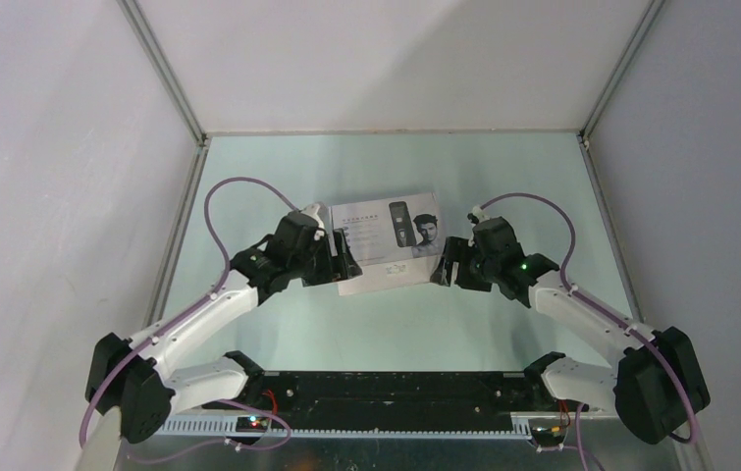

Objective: Sort the hair-cutting tools

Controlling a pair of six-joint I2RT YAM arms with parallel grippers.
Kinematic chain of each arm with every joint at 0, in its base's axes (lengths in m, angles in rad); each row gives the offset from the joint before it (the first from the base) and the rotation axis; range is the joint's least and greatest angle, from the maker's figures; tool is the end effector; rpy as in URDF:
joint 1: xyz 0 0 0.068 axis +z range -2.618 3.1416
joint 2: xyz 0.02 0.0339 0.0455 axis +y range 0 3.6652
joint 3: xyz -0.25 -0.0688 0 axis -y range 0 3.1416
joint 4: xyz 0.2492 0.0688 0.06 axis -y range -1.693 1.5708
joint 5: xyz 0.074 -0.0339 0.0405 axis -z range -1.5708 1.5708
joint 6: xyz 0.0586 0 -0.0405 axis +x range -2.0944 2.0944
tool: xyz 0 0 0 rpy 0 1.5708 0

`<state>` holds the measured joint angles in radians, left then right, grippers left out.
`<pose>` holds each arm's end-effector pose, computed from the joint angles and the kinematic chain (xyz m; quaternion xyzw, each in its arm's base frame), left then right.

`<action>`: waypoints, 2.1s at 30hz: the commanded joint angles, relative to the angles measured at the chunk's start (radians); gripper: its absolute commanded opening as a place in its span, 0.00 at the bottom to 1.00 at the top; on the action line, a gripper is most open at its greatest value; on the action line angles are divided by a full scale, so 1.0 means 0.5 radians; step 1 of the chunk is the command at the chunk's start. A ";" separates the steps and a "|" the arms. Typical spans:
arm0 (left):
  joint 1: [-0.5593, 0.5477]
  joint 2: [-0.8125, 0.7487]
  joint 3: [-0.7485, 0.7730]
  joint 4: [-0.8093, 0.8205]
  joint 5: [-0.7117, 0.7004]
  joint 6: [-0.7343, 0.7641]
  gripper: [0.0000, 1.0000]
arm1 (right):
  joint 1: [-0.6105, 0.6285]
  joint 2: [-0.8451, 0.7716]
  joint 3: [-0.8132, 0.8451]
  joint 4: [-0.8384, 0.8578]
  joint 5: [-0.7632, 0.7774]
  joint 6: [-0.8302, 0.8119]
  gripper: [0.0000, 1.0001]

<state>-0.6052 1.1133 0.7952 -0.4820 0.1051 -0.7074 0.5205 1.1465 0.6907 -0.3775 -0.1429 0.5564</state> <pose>0.2080 -0.1514 0.2219 -0.0275 0.9252 -0.2676 0.2677 0.2180 0.1346 0.1878 -0.0090 0.9307 0.2415 0.2745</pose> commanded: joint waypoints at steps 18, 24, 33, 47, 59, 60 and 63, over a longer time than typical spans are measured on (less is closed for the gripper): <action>0.017 0.021 -0.004 0.022 -0.020 0.004 0.64 | -0.193 -0.168 0.008 0.143 -0.088 -0.134 0.66; 0.024 0.067 -0.028 0.035 -0.018 -0.003 0.58 | -0.192 -0.050 -0.006 0.190 -0.113 -0.160 0.47; 0.043 0.072 -0.047 0.134 0.124 -0.045 0.54 | -0.193 -0.044 -0.042 0.215 -0.128 -0.149 0.44; 0.042 -0.009 -0.007 0.170 0.204 -0.108 0.56 | -0.211 -0.035 -0.042 0.224 -0.165 -0.133 0.45; 0.043 0.066 0.010 -0.069 -0.113 0.037 0.71 | -0.235 -0.051 -0.041 0.199 -0.145 -0.140 0.50; 0.042 0.096 0.009 -0.057 -0.090 0.039 0.72 | -0.234 -0.052 -0.042 0.202 -0.150 -0.140 0.50; 0.042 0.168 0.017 -0.012 -0.032 0.056 0.71 | -0.239 -0.056 -0.042 0.203 -0.158 -0.145 0.50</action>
<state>-0.5865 1.1610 0.7761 -0.5148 0.0734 -0.7132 0.4080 1.1313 0.6682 -0.3069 -0.2115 0.4953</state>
